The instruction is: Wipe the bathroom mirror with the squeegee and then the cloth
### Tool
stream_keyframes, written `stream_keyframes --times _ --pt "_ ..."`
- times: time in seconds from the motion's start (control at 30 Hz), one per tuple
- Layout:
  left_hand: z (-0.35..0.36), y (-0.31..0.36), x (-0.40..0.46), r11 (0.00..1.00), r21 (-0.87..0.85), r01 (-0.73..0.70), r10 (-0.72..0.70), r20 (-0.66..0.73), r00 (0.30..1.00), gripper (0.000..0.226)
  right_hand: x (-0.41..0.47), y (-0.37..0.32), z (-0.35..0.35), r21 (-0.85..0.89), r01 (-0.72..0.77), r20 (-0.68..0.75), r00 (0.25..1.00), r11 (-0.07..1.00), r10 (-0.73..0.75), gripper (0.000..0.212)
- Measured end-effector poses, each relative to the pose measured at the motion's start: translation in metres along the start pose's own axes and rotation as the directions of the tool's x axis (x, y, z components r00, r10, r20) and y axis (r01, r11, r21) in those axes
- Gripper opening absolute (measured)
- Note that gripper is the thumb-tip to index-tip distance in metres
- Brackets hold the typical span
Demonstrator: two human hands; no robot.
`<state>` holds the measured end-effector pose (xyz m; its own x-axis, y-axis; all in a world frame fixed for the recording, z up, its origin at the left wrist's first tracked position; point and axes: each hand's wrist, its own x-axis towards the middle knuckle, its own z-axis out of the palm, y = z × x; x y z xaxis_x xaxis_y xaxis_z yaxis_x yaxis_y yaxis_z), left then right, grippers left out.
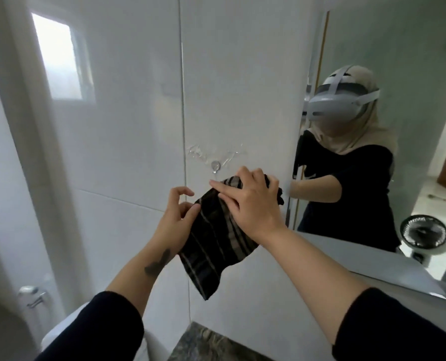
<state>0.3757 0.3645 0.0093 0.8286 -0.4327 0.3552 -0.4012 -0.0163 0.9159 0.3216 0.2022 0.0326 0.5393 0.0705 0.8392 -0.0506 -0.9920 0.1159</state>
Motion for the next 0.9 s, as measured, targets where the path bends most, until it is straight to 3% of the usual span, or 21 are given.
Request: stream_keyframes --times 0.17,0.27,0.37,0.5,0.63,0.73,0.8,0.9 --pt "-0.006 0.015 0.038 0.960 0.234 -0.151 0.201 -0.206 0.958 0.025 0.038 0.000 0.005 0.025 -0.075 -0.079 0.994 0.997 0.077 0.012" --pt "-0.004 0.024 0.073 0.916 0.359 -0.180 0.282 -0.254 0.925 0.027 0.062 0.002 0.008 -0.112 -0.137 0.003 0.990 0.984 0.138 0.010" --pt "0.004 0.020 0.096 0.829 0.529 -0.180 0.360 -0.259 0.896 0.025 0.073 -0.002 0.017 -0.294 -0.104 0.042 0.992 0.950 0.121 0.015" --pt "0.015 0.007 0.098 0.866 0.485 -0.119 0.318 -0.352 0.880 0.024 0.062 -0.002 0.029 -0.292 -0.056 -0.040 0.998 0.955 0.047 0.021" --pt "0.017 -0.010 0.088 0.681 0.712 -0.173 0.470 -0.243 0.849 0.032 0.042 0.000 0.042 -0.276 -0.094 -0.087 0.994 0.957 0.073 0.013" --pt "0.021 -0.013 0.076 0.793 0.589 -0.155 0.335 -0.209 0.919 0.046 0.026 -0.008 0.046 -0.207 -0.210 -0.065 0.978 0.955 0.200 0.035" --pt "0.022 -0.009 0.067 0.837 0.529 -0.144 0.264 -0.159 0.951 0.050 0.017 -0.014 0.041 -0.153 -0.260 0.100 0.956 0.954 0.276 0.047" --pt "0.016 -0.007 0.057 0.818 0.565 -0.106 0.195 -0.098 0.976 0.053 -0.001 -0.020 0.032 -0.007 -0.371 0.324 0.878 0.929 0.353 0.058"
